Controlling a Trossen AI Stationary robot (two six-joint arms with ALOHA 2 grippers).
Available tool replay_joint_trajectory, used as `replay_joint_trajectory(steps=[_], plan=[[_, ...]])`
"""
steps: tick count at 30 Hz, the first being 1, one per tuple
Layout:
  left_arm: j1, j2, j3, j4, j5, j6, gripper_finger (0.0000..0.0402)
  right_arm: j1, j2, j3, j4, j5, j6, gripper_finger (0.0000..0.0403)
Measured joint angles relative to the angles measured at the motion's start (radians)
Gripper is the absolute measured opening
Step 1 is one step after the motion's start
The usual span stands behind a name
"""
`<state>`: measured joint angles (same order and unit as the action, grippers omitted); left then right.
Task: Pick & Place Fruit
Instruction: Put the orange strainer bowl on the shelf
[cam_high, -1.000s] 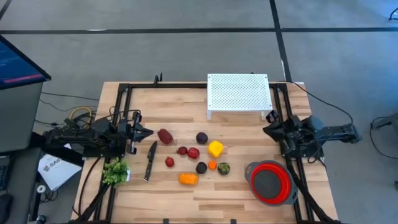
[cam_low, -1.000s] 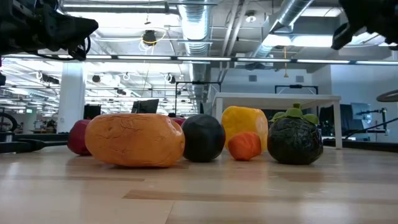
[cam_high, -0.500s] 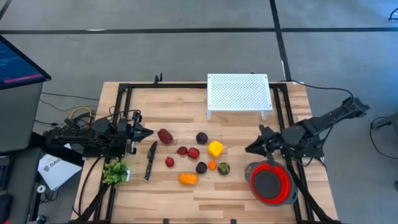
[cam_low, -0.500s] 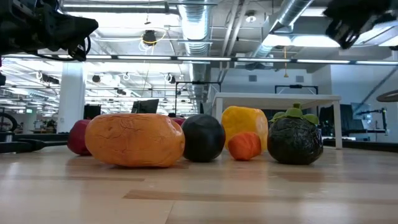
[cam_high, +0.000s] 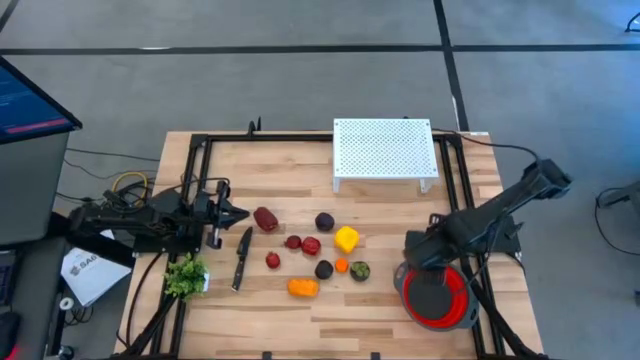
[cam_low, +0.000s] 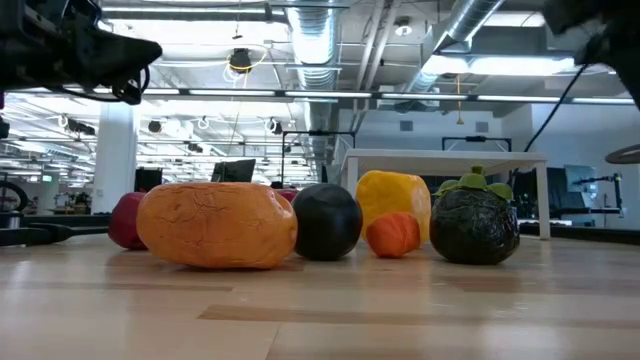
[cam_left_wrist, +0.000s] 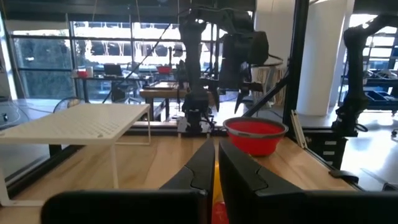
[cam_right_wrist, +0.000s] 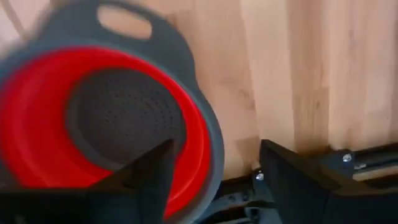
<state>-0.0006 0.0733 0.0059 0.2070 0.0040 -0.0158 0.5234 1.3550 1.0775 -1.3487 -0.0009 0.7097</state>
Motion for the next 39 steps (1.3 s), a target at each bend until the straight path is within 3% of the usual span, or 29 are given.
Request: replay_joint_trajectory(steps=[5,15,19,25,33,39], plan=[[0.0,0.033,0.0,0.007,0.0,0.0,0.0017,-0.035,0.06,-0.048,0.053,-0.007,-0.139,0.0246],[0.0,0.084,0.0,0.029,0.0,-0.025,0.0017,-0.098,0.127,-0.136,0.155,-0.049,-0.275,0.0192],[0.0,0.087,0.0,0.034,0.0,-0.026,0.0017,-0.101,0.141,-0.15,0.192,-0.053,-0.27,0.0142],[0.0,0.087,0.0,0.042,0.0,-0.026,0.0017,-0.1,0.12,-0.166,0.217,-0.082,-0.213,0.0028],[0.0,0.087,0.0,0.046,0.0,-0.027,0.0017,-0.101,0.033,-0.168,0.237,-0.079,-0.101,0.0048],[0.0,0.087,0.0,0.047,0.0,-0.041,0.0017,-0.1,-0.067,-0.168,0.252,-0.088,-0.021,0.0018]])
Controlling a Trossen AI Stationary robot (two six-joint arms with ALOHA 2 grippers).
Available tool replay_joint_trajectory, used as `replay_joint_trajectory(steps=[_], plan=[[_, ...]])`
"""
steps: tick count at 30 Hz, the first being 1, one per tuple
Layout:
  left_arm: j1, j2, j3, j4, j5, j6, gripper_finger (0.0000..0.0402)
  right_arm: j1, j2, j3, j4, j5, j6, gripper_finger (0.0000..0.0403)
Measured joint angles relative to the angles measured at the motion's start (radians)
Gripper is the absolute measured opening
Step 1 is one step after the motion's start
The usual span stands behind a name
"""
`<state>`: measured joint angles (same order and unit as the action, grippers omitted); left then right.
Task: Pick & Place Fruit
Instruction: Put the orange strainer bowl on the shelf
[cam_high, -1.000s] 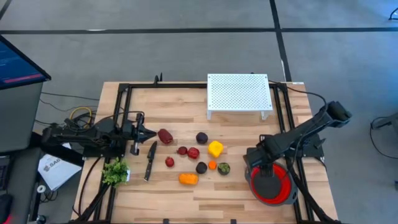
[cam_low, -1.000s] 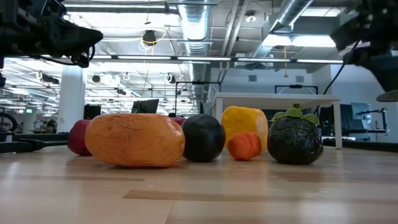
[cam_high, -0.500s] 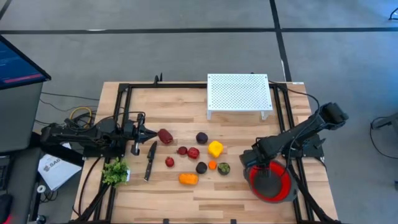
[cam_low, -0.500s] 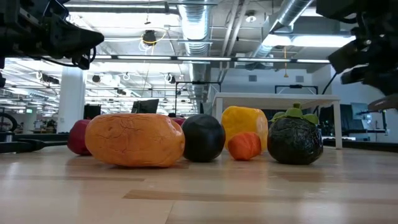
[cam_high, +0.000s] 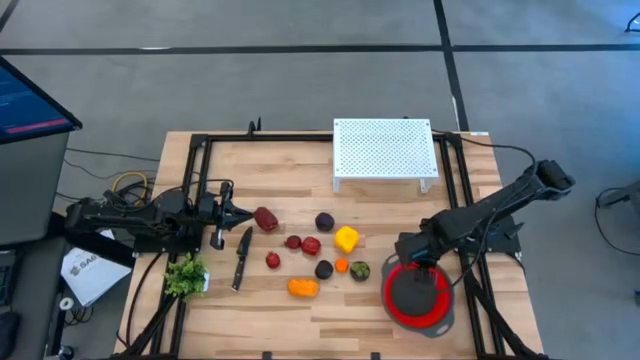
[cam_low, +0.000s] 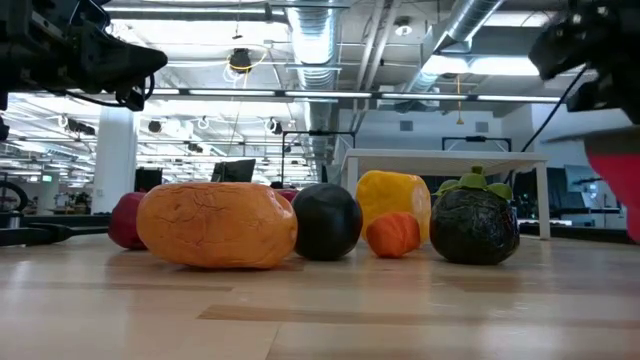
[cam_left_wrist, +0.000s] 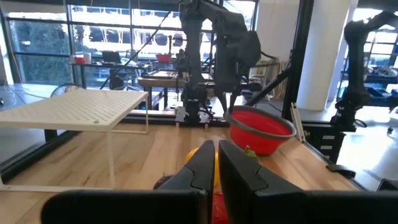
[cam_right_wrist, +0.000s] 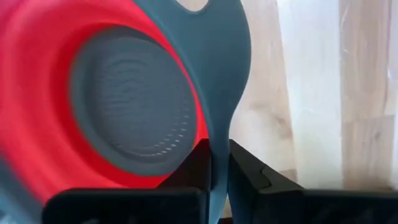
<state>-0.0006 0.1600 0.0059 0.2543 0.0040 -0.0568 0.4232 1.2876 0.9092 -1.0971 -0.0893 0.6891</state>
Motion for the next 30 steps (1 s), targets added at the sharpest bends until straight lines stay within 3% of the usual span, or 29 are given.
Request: replay_joint_trajectory(steps=[6,13,18,25,30], plan=[[0.0,0.0,0.0,0.003,0.0,-0.011,0.0017,-0.042,-0.133,0.0,0.159,0.018,0.056,0.0026],[0.0,0.0,0.0,0.01,0.0,-0.011,0.0017,-0.209,-0.254,0.0,0.408,0.159,-0.071,0.0017],[0.0,0.0,0.0,0.016,0.0,-0.01,0.0017,-0.444,-0.32,0.0,0.505,0.205,-0.076,0.0021],[0.0,0.0,0.0,0.018,0.0,-0.009,0.0017,-0.858,-0.369,0.0,0.557,0.22,-0.023,0.0016],[0.0,0.0,0.0,0.019,0.0,-0.008,0.0017,-1.132,-0.343,0.0,0.563,0.125,0.043,0.0028]])
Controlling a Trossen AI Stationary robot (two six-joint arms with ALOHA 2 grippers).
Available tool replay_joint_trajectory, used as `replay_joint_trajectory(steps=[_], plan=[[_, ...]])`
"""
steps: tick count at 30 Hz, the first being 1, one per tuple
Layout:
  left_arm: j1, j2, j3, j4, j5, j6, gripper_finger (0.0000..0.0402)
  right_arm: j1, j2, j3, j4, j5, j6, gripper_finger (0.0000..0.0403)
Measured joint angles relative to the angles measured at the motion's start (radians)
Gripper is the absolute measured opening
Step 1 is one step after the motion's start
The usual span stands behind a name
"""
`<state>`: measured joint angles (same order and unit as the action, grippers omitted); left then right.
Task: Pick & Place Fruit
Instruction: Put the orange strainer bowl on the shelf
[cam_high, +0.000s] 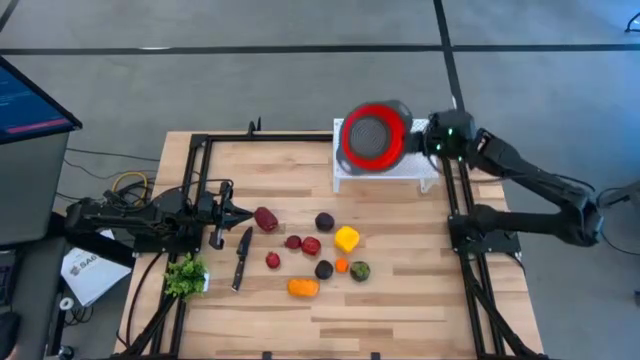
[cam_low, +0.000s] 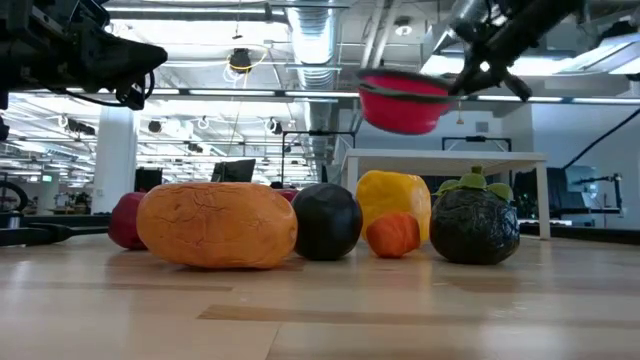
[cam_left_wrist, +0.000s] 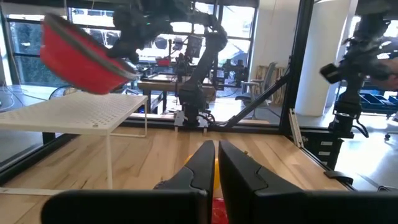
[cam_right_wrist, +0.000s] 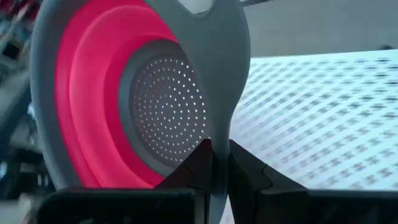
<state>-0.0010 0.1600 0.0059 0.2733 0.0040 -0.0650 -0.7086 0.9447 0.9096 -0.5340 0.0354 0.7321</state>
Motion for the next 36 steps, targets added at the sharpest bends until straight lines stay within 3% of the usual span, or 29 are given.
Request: replay_joint_trajectory(steps=[5,15,20,27,36], plan=[[0.0,0.0,0.0,0.002,0.0,0.0,0.0017,-0.135,0.071,0.0,0.05,-0.129,0.037,0.0016],[0.0,0.0,0.0,0.005,0.0,-0.003,0.0017,-0.226,0.121,0.0,0.048,-0.237,0.123,0.0032],[0.0,0.0,0.0,0.005,0.0,-0.004,0.0017,-0.23,0.122,0.0,0.044,-0.218,0.134,0.002],[0.0,0.0,0.0,0.005,0.0,-0.004,0.0017,-0.235,0.123,0.0,-0.008,-0.161,0.152,0.0049],[0.0,0.0,0.0,0.005,0.0,-0.023,0.0017,-0.235,0.129,0.0,-0.011,-0.128,0.151,0.0054]])
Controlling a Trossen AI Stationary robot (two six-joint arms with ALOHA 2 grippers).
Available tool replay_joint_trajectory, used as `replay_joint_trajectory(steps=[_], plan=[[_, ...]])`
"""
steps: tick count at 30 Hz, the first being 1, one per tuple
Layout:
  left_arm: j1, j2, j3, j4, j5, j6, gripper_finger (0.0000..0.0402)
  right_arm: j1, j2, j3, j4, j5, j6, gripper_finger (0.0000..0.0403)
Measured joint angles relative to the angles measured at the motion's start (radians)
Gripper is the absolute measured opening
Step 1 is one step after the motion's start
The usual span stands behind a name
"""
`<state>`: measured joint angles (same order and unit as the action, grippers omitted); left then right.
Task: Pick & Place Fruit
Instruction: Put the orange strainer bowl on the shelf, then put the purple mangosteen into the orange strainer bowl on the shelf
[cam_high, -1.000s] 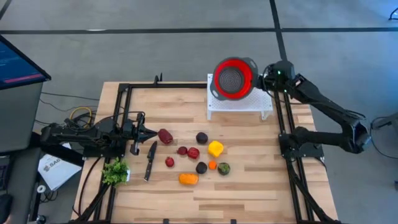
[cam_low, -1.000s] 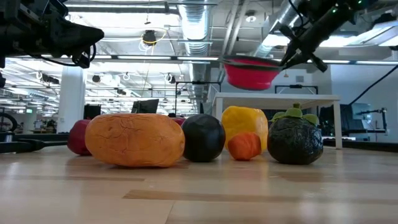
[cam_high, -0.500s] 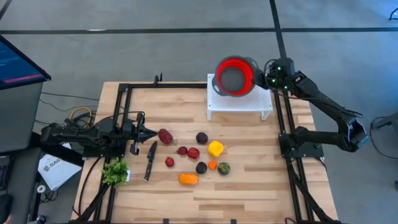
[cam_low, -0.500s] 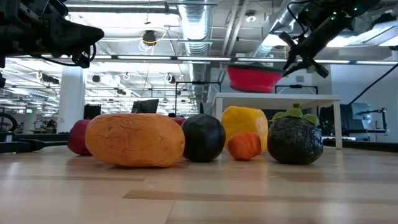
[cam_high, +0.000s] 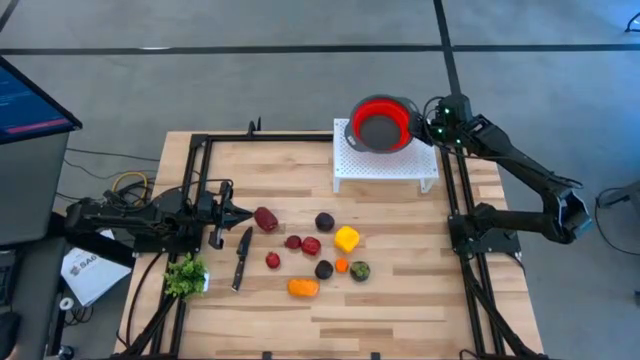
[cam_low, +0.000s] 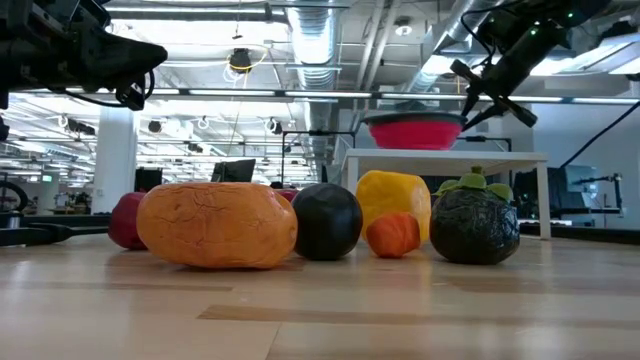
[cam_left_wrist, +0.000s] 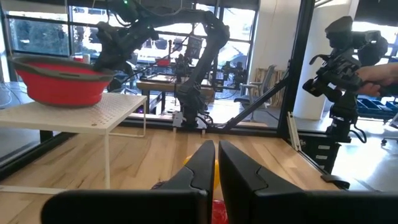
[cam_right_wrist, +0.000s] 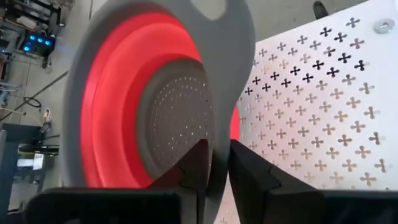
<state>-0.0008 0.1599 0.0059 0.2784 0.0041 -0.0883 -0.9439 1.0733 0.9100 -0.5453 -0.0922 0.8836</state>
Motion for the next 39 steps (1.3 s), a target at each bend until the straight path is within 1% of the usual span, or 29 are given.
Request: replay_joint_trajectory(steps=[3,6,9,12,17,20,22,24,26,28,30,33,35,37,39], plan=[[0.0,0.0,0.0,0.0,0.0,0.0,0.0017,0.008,0.0,0.0,0.0,0.031,-0.009,0.0058],[0.0,0.0,0.0,0.0,0.0,0.0,0.0017,0.016,0.0,0.0,0.0,0.052,-0.024,0.0074],[0.0,0.0,0.0,0.0,0.0,0.0,0.0017,0.022,0.0,0.0,0.0,0.067,-0.051,0.0106],[0.0,0.0,0.0,0.0,0.0,0.0,0.0017,0.032,-0.006,0.0,0.003,0.098,-0.099,0.015],[0.0,0.0,0.0,0.0,0.0,0.0,0.0017,0.042,-0.058,0.0,0.017,0.127,-0.211,0.022],[0.0,0.0,0.0,0.002,0.0,-0.006,0.0017,0.067,-0.127,0.0,0.022,0.135,-0.295,0.0243],[0.0,0.0,0.0,0.004,0.0,-0.006,0.0017,0.12,-0.186,0.0,0.018,0.146,-0.35,0.0247],[0.0,0.0,0.0,0.008,0.0,-0.006,0.0017,0.217,-0.245,0.0,0.005,0.18,-0.392,0.0247],[0.0,0.0,0.0,0.009,0.0,-0.006,0.0017,0.361,-0.289,0.001,0.001,0.243,-0.415,0.0243],[0.0,0.0,0.0,0.011,0.0,-0.006,0.0017,0.546,-0.309,0.001,0.002,0.333,-0.423,0.0235],[0.0,0.0,0.0,0.016,0.0,-0.006,0.0017,0.751,-0.302,0.001,0.001,0.457,-0.423,0.0225],[0.0,0.0,0.0,0.017,0.0,-0.006,0.0017,1.062,-0.235,-0.009,0.017,0.675,-0.424,0.0208],[0.0,0.0,0.0,0.019,0.0,-0.005,0.0017,1.233,-0.162,-0.027,0.035,0.806,-0.424,0.0197],[0.0,0.0,0.0,0.024,0.0,0.001,0.0017,1.367,-0.071,-0.047,0.07,0.884,-0.424,0.0185],[0.0,0.0,0.0,0.025,0.0,-0.034,0.0017,1.46,0.024,-0.062,0.103,0.902,-0.418,0.0174]])
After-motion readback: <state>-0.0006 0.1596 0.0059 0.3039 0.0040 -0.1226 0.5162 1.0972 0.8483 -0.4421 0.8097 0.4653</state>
